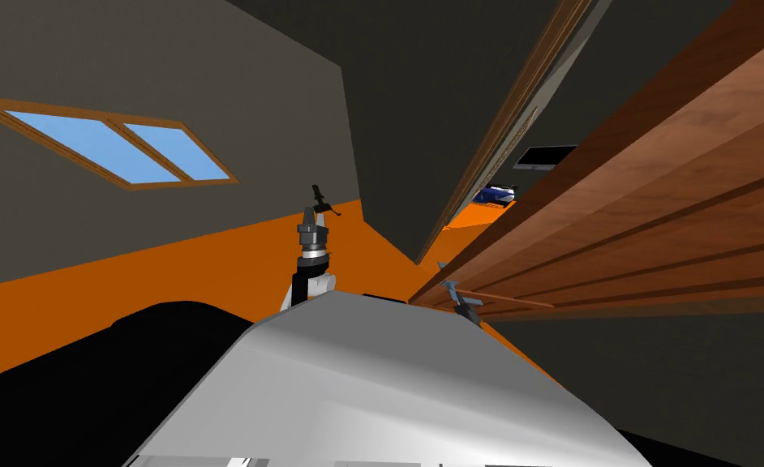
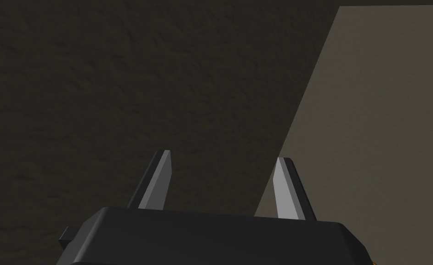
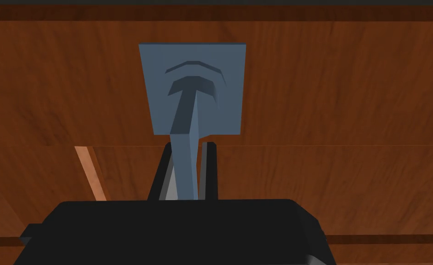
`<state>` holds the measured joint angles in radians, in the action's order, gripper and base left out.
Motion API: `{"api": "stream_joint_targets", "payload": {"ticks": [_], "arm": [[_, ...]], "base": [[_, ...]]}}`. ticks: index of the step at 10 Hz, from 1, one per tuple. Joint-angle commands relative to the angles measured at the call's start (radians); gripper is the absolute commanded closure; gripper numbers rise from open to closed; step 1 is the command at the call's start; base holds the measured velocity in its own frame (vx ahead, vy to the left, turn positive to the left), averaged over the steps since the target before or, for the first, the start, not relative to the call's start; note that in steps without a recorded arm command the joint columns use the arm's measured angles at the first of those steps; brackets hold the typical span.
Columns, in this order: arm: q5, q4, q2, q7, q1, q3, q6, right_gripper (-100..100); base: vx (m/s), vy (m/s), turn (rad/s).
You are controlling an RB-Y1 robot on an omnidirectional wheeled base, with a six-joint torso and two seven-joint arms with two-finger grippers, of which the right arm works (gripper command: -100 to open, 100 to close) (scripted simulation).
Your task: Pull the door open
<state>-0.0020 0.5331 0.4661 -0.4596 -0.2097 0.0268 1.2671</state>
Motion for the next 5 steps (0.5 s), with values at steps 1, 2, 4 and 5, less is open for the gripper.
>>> {"api": "stream_joint_targets", "payload": {"ticks": [1, 2, 4, 5], "arm": [[-0.001, 0.014, 0.006, -0.003, -0.017, -0.002, 0.005, 100], [0.000, 0.008, 0.008, -0.005, -0.019, -0.001, 0.013, 100], [0.001, -0.003, 0.012, -0.008, -0.020, 0.000, 0.029, 100], [0.001, -0.007, 0.013, -0.009, -0.021, 0.001, 0.034, 100]], "base": [[-0.218, -0.063, 0.152], [-0.213, -0.073, 0.149], [-0.205, -0.047, 0.154], [-0.180, -0.076, 0.127]]}}
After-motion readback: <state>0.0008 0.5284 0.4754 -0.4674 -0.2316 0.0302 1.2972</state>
